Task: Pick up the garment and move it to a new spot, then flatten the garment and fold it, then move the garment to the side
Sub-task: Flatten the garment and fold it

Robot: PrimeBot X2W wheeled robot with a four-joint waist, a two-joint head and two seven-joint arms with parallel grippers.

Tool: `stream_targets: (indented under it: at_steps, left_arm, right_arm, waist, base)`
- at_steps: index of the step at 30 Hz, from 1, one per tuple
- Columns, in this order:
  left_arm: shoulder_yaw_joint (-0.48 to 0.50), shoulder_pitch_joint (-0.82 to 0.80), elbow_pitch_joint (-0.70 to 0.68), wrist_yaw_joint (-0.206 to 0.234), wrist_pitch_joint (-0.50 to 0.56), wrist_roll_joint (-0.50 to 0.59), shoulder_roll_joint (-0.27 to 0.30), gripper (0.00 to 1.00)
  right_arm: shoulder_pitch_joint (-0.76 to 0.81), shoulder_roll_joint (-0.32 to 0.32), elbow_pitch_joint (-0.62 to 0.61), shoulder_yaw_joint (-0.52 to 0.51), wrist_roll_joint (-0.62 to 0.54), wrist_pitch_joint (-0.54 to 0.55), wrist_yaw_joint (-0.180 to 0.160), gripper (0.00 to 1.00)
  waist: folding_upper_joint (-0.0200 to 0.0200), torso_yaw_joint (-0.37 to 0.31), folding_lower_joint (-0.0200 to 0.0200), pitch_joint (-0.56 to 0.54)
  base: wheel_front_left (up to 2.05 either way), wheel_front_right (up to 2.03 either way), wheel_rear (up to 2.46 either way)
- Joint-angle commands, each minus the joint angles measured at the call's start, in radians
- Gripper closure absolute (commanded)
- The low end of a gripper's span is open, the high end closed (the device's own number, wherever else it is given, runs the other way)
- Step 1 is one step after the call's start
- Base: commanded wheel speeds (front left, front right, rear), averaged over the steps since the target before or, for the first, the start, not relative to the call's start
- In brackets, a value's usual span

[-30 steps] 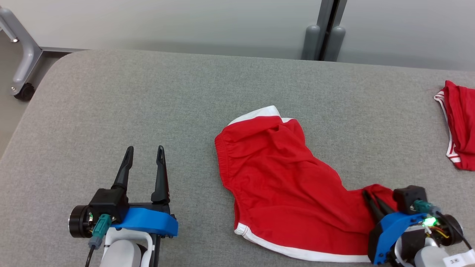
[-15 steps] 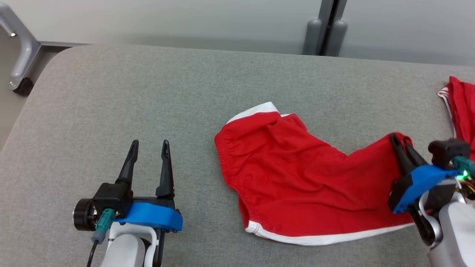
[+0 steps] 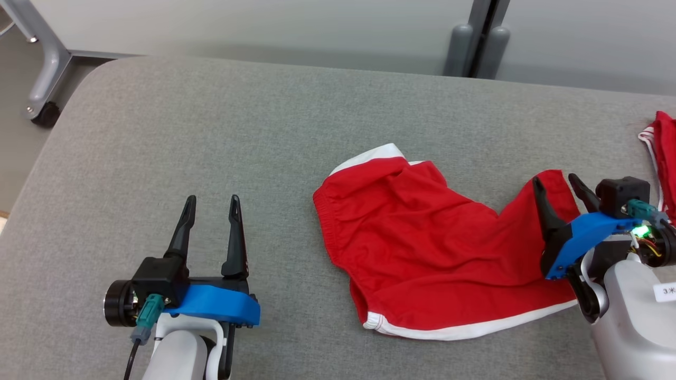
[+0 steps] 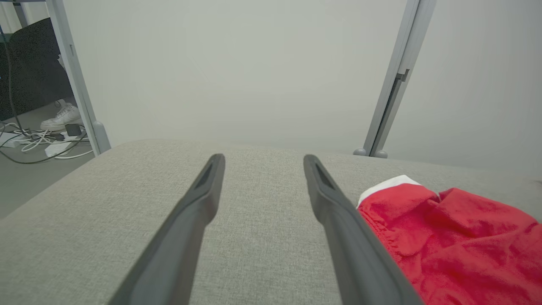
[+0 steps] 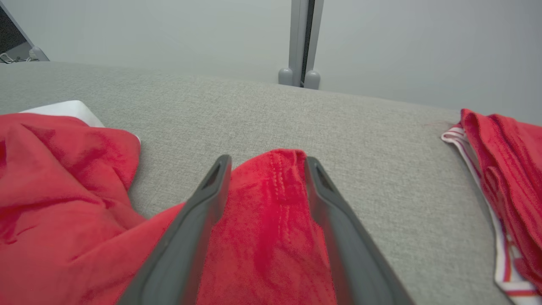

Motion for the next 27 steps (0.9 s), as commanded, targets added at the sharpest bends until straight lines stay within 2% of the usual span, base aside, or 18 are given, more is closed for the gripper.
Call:
stream_targets:
  at_steps: [1,6,12,22,27]
  left_arm:
    - [0.0,0.007,0.0,0.003,-0.004,0.008,-0.002,0.0]
    - [0.013,0.024,0.002,-0.006,-0.004,0.02,0.001,0.0]
    - [0.027,0.051,-0.001,-0.011,-0.004,0.032,0.011,0.0]
    - [0.043,0.095,-0.013,-0.008,-0.004,0.042,0.018,0.0]
    - [0.043,0.108,-0.018,-0.009,-0.004,0.043,0.021,0.0]
  right_arm:
    - [-0.001,-0.007,0.012,0.002,0.007,-0.034,0.0,0.0]
    - [0.055,-0.018,-0.004,0.006,0.031,-0.134,0.0,0.0]
    - [0.144,-0.021,-0.121,-0.004,0.047,-0.183,0.0,0.0]
    - [0.326,0.054,-0.381,-0.041,0.023,-0.193,0.001,0.0]
    - [0.421,0.101,-0.512,-0.047,-0.009,-0.16,0.0,0.0]
  waist:
    - [0.0,-0.013,-0.0001,-0.011]
    - [0.0,-0.052,-0.0001,-0.042]
    - [0.0,-0.104,-0.0001,-0.081]
    - [0.0,-0.146,-0.0001,-0.119]
    - [0.0,-0.149,-0.0001,-0.131]
  base:
    - [0.0,0.0,0.0]
    - [0.0,0.0,0.0]
    - [0.0,0.0,0.0]
    - [0.0,0.0,0.0]
    - [0.0,0.0,0.0]
